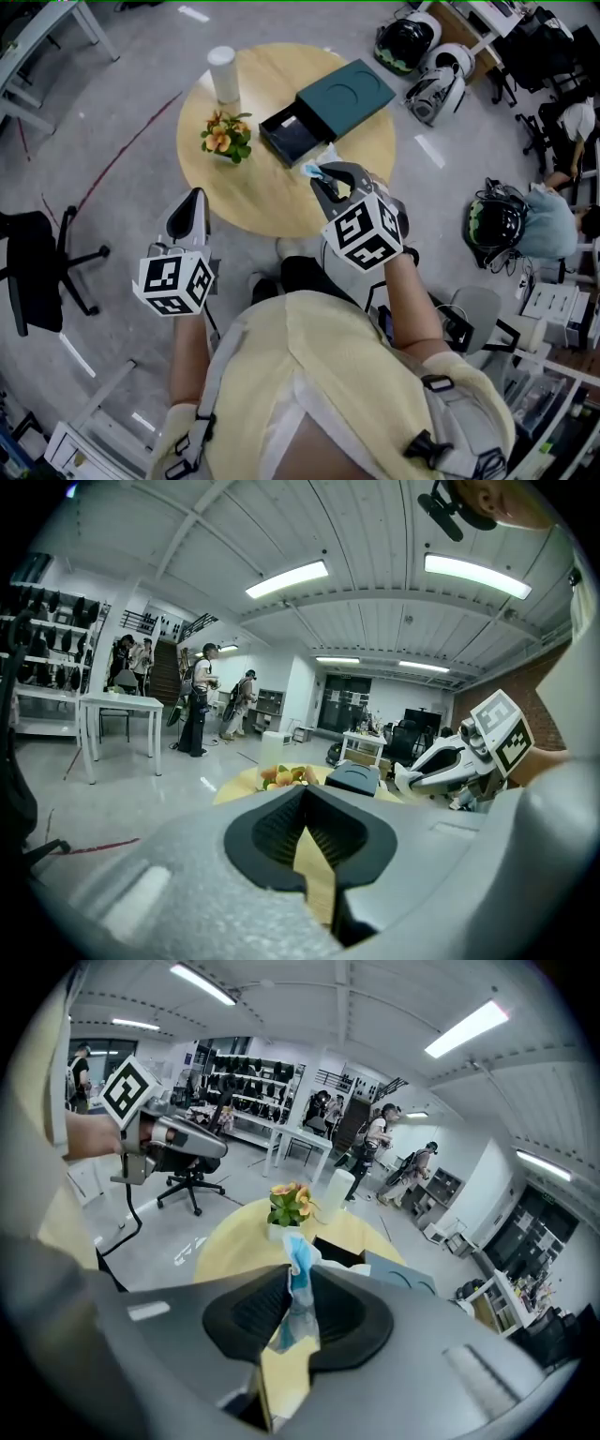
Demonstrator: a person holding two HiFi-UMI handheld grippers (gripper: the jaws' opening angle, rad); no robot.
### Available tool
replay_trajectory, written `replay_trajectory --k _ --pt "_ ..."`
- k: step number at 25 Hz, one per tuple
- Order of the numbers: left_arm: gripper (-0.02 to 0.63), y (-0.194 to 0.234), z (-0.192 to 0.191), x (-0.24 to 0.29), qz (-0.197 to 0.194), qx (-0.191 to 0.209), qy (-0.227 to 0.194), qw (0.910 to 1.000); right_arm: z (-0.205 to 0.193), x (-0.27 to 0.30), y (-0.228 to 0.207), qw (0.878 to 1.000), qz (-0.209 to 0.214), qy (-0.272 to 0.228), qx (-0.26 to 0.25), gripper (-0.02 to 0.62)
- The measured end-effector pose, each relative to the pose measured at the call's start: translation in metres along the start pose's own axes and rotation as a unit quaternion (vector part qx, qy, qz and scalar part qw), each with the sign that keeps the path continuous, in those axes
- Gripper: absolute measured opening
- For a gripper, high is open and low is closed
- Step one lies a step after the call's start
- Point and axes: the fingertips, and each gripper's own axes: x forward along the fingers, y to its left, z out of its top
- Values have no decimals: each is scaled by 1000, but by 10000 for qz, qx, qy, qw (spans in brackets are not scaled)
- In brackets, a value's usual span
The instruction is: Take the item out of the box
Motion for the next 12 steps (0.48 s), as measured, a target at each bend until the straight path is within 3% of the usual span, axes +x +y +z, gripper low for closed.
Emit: replay_trajectory --k 12 --pt "4 -11 1 0 -91 72 27 9999 14 -17 -10 9929 -107 -678 968 67"
